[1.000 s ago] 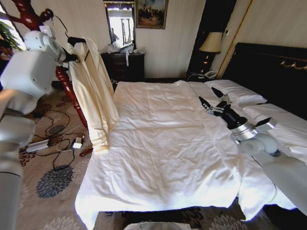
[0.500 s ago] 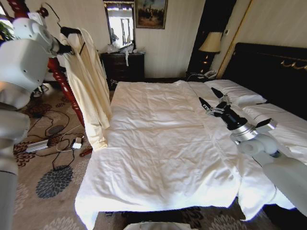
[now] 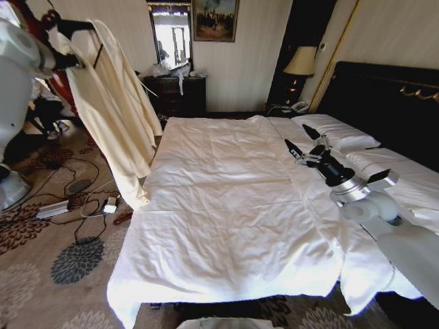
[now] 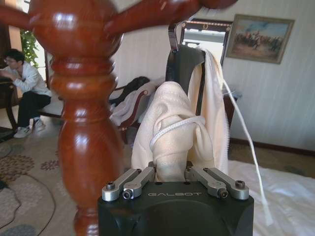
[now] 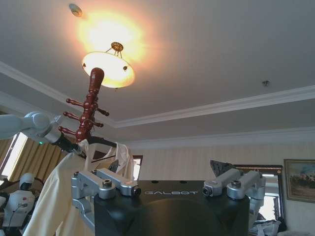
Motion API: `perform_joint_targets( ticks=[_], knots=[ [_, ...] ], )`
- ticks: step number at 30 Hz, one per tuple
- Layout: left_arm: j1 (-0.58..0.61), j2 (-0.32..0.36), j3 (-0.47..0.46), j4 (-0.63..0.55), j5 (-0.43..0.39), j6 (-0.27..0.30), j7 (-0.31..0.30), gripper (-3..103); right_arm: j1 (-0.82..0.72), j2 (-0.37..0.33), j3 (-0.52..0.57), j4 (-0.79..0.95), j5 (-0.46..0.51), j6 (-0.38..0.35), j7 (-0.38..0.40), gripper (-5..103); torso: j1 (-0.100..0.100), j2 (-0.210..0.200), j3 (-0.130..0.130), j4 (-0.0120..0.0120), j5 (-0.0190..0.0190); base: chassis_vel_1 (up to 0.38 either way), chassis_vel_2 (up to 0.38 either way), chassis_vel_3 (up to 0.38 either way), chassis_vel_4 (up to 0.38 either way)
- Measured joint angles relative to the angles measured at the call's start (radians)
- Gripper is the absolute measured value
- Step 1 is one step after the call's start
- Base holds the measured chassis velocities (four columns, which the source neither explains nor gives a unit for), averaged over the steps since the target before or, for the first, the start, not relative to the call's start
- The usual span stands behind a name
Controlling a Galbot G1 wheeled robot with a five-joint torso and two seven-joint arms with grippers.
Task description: Pick up the clothes from the bed and hang them on the clothes hanger.
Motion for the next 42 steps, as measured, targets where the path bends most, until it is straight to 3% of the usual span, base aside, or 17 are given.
perform_joint_targets(
  ticks=[3,5,7,16,23,28,31,33,36,37,40,42],
  knots=[
    [0.018,0.006,-0.007,-0.005,0.004,0.000,0.000,15,0.000,0.001,-0.001,0.000,-0.002,-0.001,0.000,100,0.000,0.000,0.000,0.0001,0.0005,0.000,0.000,0.000,0.000],
    [0.036,0.006,-0.021,-0.009,0.009,0.000,0.004,15,0.000,0.001,-0.003,-0.001,-0.003,-0.002,0.001,100,0.000,0.000,0.000,-0.0021,0.0018,0.000,0.000,0.000,0.000],
    [0.050,0.003,-0.031,-0.006,0.016,0.000,0.005,15,0.001,0.001,-0.007,-0.007,-0.005,-0.002,0.001,100,0.000,0.000,0.000,-0.0026,0.0018,0.000,0.000,0.000,0.000],
    [0.064,-0.019,-0.038,0.052,0.078,-0.001,0.045,15,0.015,0.004,-0.021,-0.031,-0.005,-0.002,0.001,100,0.000,0.000,0.000,-0.0003,0.0013,0.000,0.000,0.000,0.000],
    [0.073,-0.040,-0.041,0.087,0.134,-0.025,0.071,15,0.018,0.006,-0.025,-0.044,-0.005,-0.003,0.000,100,0.000,0.000,0.000,-0.0018,0.0018,0.000,0.000,0.000,0.000],
    [0.072,-0.042,-0.042,0.087,0.140,-0.043,0.070,14,0.019,0.007,-0.028,-0.046,-0.005,-0.003,-0.001,100,0.000,0.000,0.000,-0.0013,0.0014,0.000,0.000,0.000,0.000],
    [0.068,-0.043,-0.041,0.085,0.140,-0.066,0.066,29,0.025,0.008,-0.031,-0.046,-0.005,-0.004,-0.001,100,0.000,0.000,0.000,-0.0003,0.0000,0.000,0.000,0.000,0.000],
    [0.066,-0.042,-0.041,0.082,0.139,-0.076,0.066,29,0.026,0.008,-0.031,-0.046,-0.004,-0.004,-0.001,100,0.000,0.000,0.000,-0.0002,0.0002,0.000,0.000,0.000,0.000],
    [0.066,-0.031,-0.051,0.053,0.134,-0.106,0.067,45,0.026,0.009,-0.031,-0.046,-0.003,-0.005,-0.001,100,0.000,0.000,0.000,-0.0017,0.0016,0.000,0.000,0.000,0.000],
    [0.066,-0.031,-0.051,0.053,0.134,-0.106,0.067,45,0.026,0.009,-0.031,-0.046,-0.003,-0.005,-0.001,100,0.000,0.000,0.000,-0.0017,0.0016,0.000,0.000,0.000,0.000],
    [0.089,0.006,-0.062,-0.018,0.122,-0.128,0.069,61,0.019,0.010,-0.026,-0.044,-0.003,-0.005,-0.001,100,0.000,0.000,0.000,-0.0013,0.0011,0.000,0.000,0.000,0.000],
    [0.098,0.018,-0.066,-0.038,0.120,-0.130,0.067,61,0.017,0.010,-0.026,-0.042,-0.003,-0.005,-0.001,100,0.000,0.000,0.000,-0.0009,0.0011,0.000,0.000,0.000,0.000]
  ],
)
